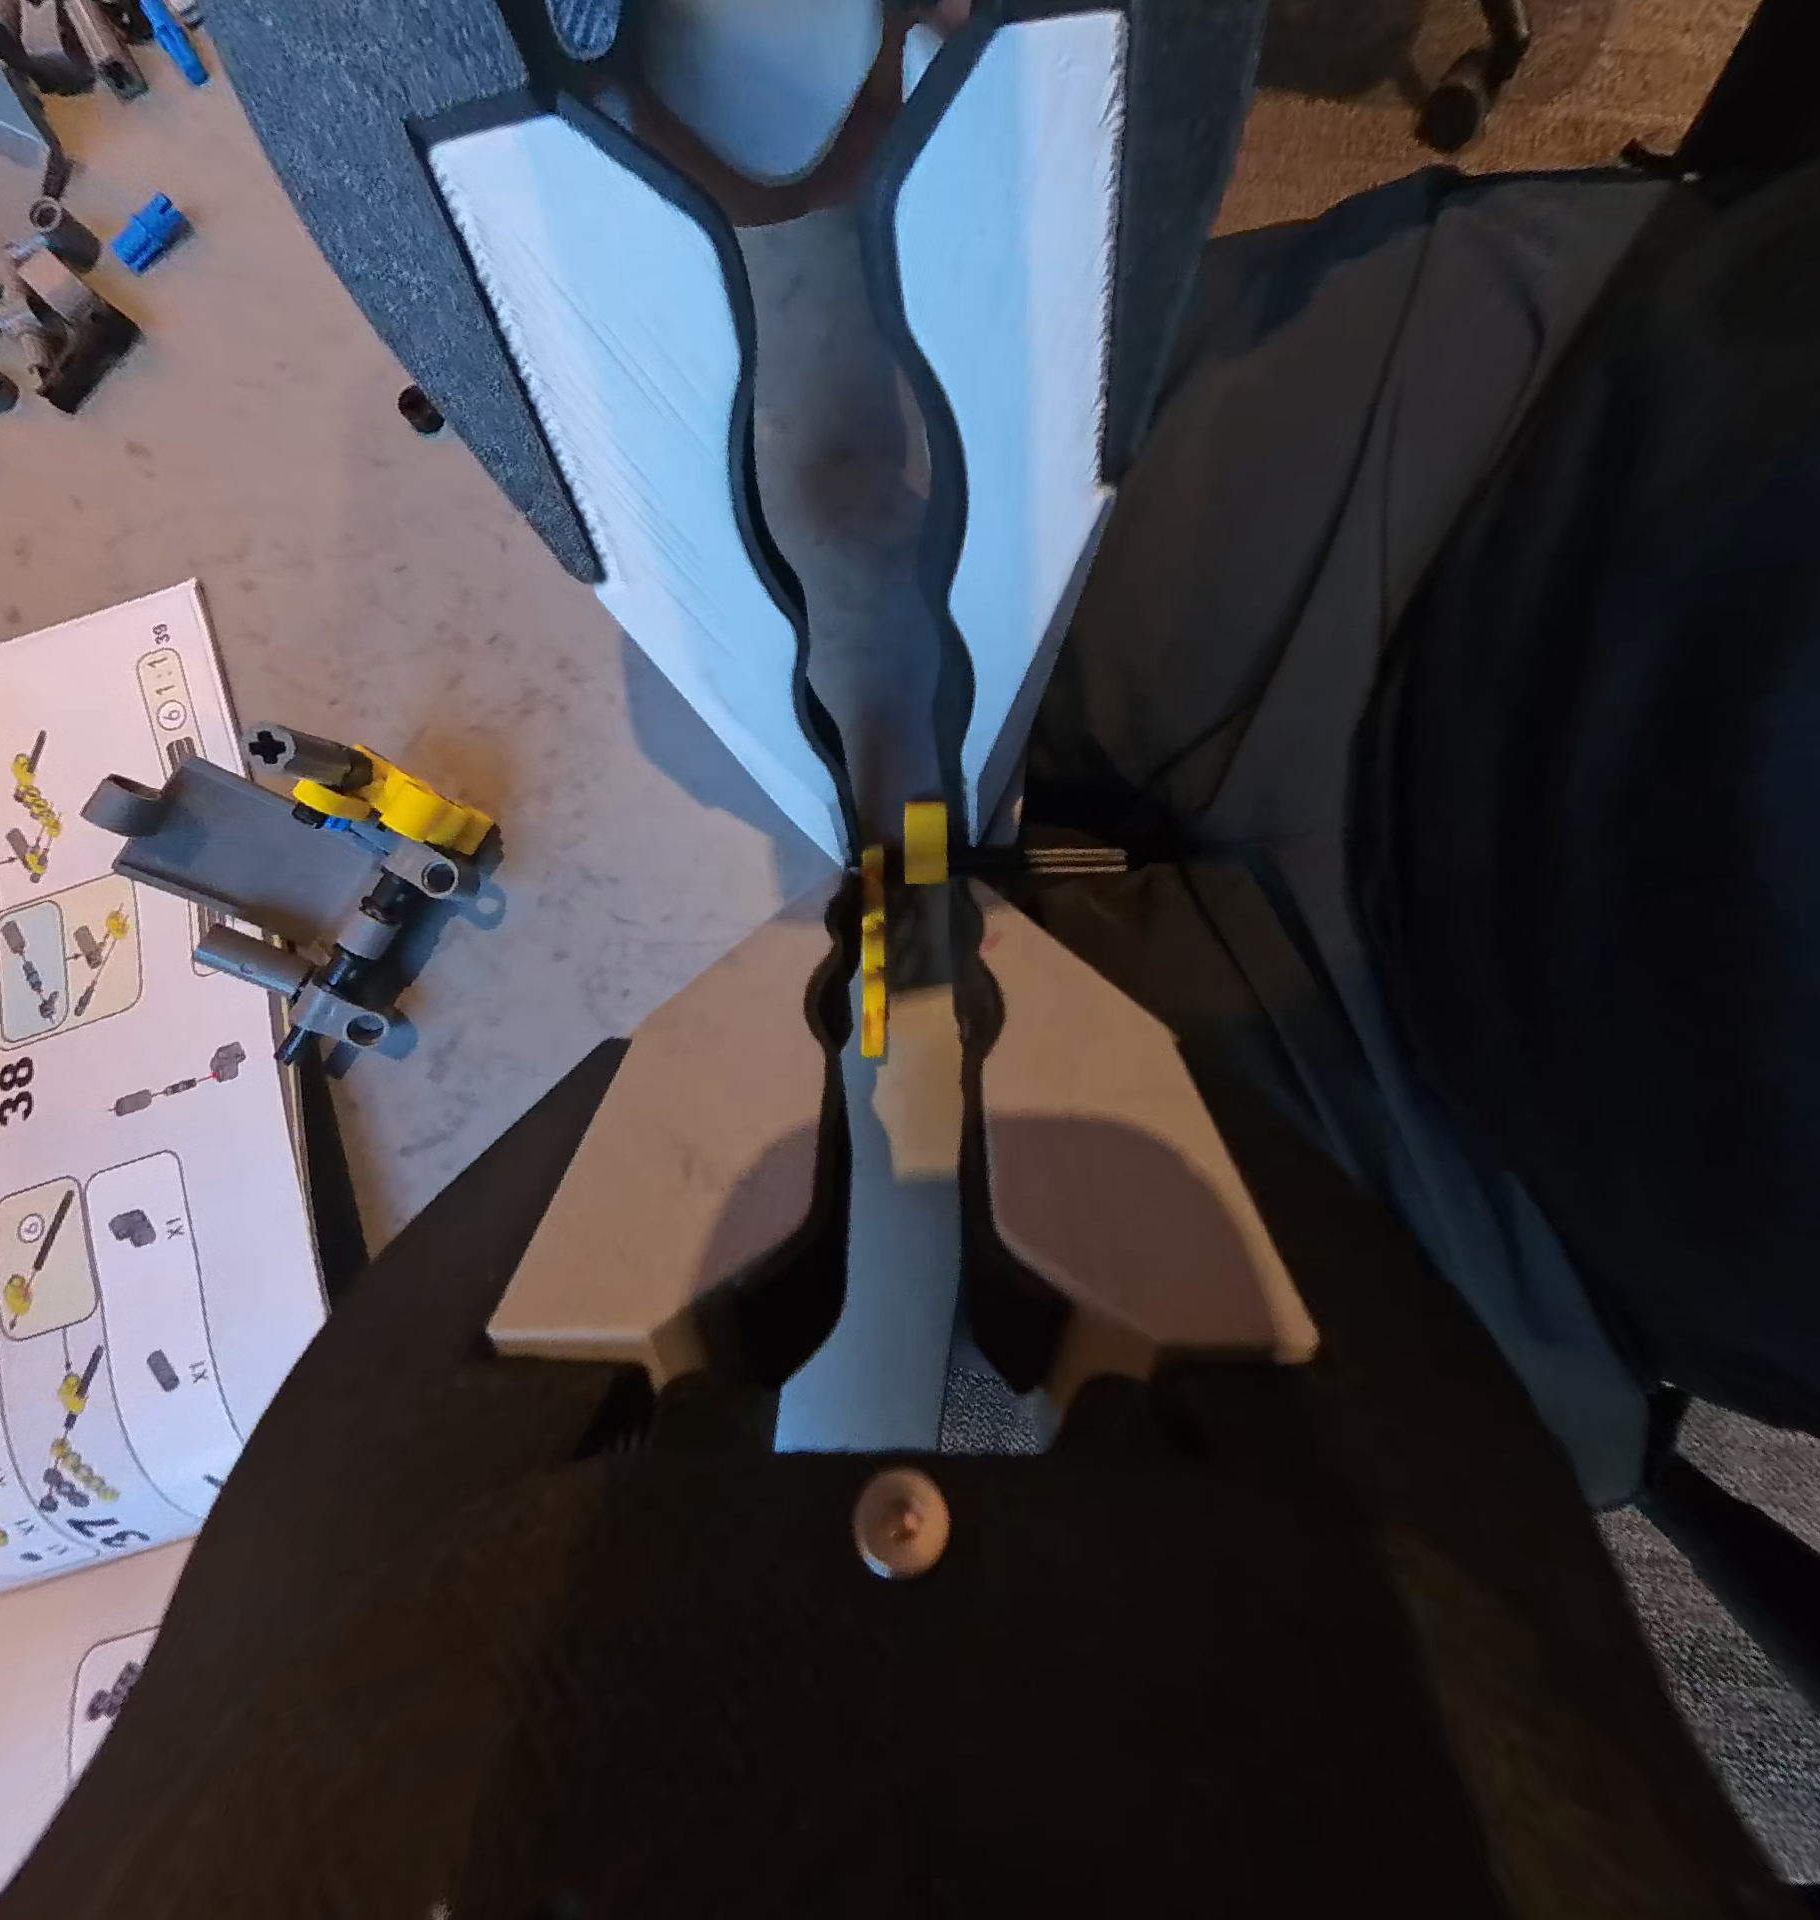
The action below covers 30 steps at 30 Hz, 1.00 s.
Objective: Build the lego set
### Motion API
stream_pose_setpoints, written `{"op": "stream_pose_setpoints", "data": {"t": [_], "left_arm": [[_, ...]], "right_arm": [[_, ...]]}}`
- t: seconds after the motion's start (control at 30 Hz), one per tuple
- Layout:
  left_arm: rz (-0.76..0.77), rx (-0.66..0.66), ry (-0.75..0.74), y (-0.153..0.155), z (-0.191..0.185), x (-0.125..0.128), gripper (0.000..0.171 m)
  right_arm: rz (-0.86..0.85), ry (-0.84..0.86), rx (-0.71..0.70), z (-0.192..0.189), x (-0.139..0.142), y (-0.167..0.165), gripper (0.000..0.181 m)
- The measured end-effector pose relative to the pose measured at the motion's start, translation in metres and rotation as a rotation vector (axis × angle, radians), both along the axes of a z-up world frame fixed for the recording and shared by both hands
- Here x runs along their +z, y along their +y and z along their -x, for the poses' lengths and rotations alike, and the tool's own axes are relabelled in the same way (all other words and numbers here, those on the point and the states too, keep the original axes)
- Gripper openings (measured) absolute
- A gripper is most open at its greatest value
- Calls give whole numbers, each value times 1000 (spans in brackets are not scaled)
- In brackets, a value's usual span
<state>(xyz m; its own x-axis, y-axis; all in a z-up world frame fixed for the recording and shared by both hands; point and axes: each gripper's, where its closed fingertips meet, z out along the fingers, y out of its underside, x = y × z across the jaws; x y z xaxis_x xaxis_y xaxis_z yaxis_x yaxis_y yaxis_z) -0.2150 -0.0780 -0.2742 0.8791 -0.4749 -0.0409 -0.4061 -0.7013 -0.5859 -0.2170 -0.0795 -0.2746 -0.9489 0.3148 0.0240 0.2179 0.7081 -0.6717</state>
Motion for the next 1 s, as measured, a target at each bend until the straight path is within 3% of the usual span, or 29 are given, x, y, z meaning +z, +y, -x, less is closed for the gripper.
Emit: {"op": "stream_pose_setpoints", "data": {"t": [0.33, 0.63, 0.8, 0.93, 1.0], "left_arm": [[71, -9, 68, 0, 1, -1, 11], [47, -57, 204, -1, 0, 0, 8], [25, 59, 33, 1, 3, 0, 9], [2, 99, 28, -1, 9, 0, 7], [-9, 113, 40, 1, 11, 0, 3]], "right_arm": [[-4, -34, 21, 0, 0, -1, 14], [-63, 91, 30, -2, 1, -1, 10], [-23, 71, -7, 1, 1, 1, 12], [-20, 100, -41, 5, 1, 5, 11], [-9, 110, -74, 8, 3, 8, 21]]}}
